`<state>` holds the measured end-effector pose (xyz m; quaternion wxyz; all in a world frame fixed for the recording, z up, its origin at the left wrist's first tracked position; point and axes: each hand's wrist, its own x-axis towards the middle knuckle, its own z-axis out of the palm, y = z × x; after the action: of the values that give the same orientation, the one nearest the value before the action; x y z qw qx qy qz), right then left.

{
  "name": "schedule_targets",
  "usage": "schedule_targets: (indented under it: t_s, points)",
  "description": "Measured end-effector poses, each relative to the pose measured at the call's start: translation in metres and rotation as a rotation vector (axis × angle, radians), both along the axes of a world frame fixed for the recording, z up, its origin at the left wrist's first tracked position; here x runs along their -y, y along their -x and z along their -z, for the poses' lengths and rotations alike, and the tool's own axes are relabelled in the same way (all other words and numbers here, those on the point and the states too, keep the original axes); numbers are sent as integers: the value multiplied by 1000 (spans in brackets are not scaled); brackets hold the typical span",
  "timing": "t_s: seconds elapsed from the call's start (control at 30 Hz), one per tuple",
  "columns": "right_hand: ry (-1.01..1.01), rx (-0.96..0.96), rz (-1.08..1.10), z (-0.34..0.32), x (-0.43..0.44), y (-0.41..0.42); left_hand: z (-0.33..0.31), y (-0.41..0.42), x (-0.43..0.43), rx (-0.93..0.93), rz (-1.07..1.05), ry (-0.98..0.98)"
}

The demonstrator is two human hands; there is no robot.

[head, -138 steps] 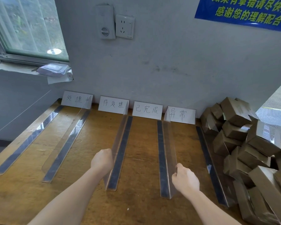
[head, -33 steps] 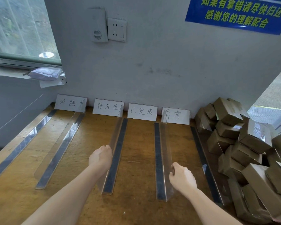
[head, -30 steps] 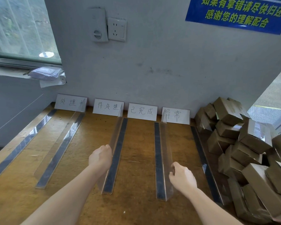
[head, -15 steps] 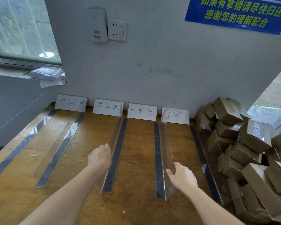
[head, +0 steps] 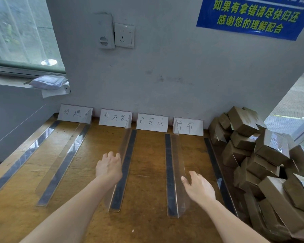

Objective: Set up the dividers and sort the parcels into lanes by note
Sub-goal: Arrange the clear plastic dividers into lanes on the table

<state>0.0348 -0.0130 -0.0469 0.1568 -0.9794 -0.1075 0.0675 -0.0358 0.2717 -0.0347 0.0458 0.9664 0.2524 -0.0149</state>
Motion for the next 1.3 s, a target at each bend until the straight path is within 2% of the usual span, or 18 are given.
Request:
schedule_targets:
  t_s: [0.37, 0.7, 0.9, 1.3]
  points:
    - [136, 114, 60, -21, 29, -4, -19, -31, 43, 106, 280, -113]
    - [311, 110, 161, -44, 91, -13, -23, -54, 115, 147, 416, -67]
    - [288, 35, 198, -41, 127, -28, -20, -63, 161, 141, 396, -24]
    - [227, -46, 130, -27, 174, -59, -2, -74, 230, 51, 175, 102]
